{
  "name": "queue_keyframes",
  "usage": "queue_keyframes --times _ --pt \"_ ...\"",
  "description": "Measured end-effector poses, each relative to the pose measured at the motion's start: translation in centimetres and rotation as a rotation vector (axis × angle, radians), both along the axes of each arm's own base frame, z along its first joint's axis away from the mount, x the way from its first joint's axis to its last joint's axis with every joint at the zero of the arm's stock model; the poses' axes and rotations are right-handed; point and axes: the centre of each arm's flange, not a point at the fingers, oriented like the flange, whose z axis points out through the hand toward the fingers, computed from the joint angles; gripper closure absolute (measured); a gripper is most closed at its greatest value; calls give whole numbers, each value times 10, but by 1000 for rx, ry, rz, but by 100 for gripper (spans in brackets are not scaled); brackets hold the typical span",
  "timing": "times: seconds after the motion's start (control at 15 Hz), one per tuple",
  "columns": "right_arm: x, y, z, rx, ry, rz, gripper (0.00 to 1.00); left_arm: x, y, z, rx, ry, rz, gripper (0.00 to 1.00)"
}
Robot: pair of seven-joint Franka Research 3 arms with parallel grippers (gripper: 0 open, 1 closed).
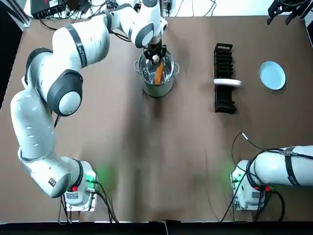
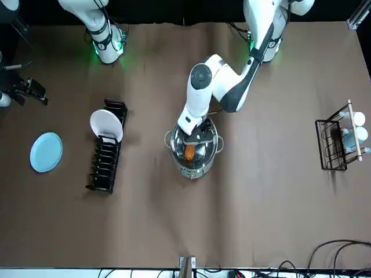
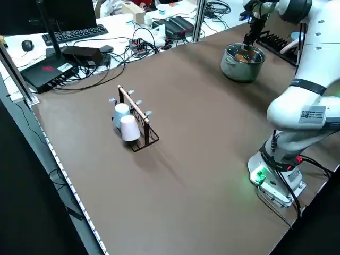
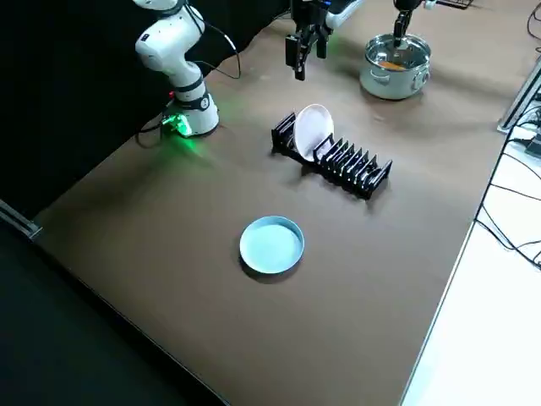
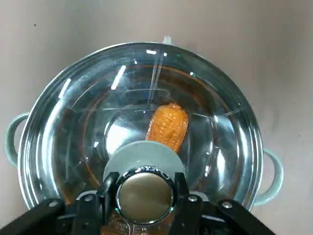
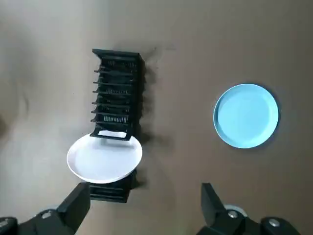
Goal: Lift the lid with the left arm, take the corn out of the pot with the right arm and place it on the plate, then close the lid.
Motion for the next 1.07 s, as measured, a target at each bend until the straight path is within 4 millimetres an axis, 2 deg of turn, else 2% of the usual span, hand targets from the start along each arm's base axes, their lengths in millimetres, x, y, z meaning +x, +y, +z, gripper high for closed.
queue_keyframes --times 0.13,0.27,0.47,0.6,0.8,0.93,1.07 --pt "0 4 0 1 -1 8 0 5 1 7 -9 -11 11 49" --pt "1 9 1 3 -3 15 0 13 7 23 -23 -33 27 49" --pt "2 13 1 32 -12 15 0 41 41 56 -40 -72 89 49" --pt "2 14 2 36 -16 14 0 60 76 78 -35 -82 140 49" --pt "3 15 2 37 -18 20 0 91 144 113 -23 -102 191 49" --pt "4 33 2 40 -17 61 0 108 192 129 -3 -101 207 49" --pt "4 62 1 41 -14 117 0 118 237 139 27 -79 185 49"
